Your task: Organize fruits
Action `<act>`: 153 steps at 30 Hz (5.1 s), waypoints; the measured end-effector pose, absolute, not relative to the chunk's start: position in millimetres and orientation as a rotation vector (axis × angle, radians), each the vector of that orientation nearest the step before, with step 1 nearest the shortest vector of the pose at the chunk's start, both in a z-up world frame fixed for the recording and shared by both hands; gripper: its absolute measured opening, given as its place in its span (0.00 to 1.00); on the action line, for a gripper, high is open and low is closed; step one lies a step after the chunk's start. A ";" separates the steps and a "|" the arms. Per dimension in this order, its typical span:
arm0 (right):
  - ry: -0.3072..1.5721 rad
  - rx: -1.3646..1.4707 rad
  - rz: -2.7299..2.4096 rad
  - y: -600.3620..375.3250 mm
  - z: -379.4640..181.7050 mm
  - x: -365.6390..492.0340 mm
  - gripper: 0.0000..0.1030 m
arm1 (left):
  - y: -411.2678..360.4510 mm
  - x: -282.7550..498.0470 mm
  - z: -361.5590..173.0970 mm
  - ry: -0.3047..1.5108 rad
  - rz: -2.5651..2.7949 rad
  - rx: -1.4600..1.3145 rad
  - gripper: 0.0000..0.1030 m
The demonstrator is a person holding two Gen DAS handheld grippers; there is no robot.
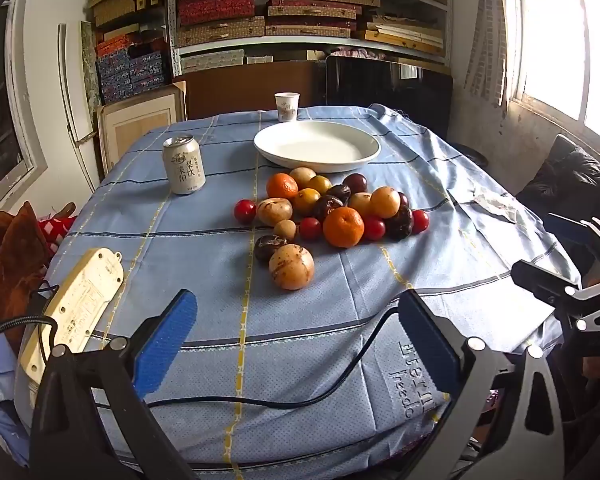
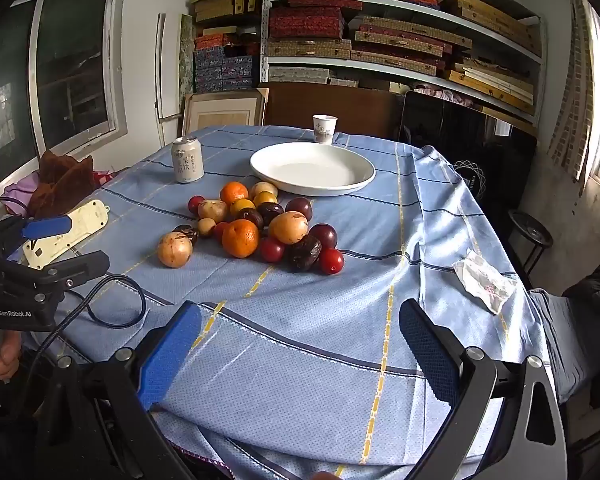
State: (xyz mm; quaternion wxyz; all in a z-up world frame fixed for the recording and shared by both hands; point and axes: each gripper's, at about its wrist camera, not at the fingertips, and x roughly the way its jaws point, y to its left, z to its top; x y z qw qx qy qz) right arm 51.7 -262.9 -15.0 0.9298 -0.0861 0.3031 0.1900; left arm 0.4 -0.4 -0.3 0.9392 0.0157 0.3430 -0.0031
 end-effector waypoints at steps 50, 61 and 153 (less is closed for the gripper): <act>0.616 -0.180 0.392 -262.4 -20.4 54.6 0.97 | 4.5 4.7 -15.9 0.737 0.026 0.020 0.96; 0.622 -0.184 0.391 -263.3 -21.4 56.7 0.97 | 4.7 5.4 -16.1 0.741 0.024 0.018 0.96; 0.673 -0.140 0.593 -269.5 -15.6 160.3 0.39 | 29.0 121.4 -73.0 0.933 -0.193 -0.070 0.41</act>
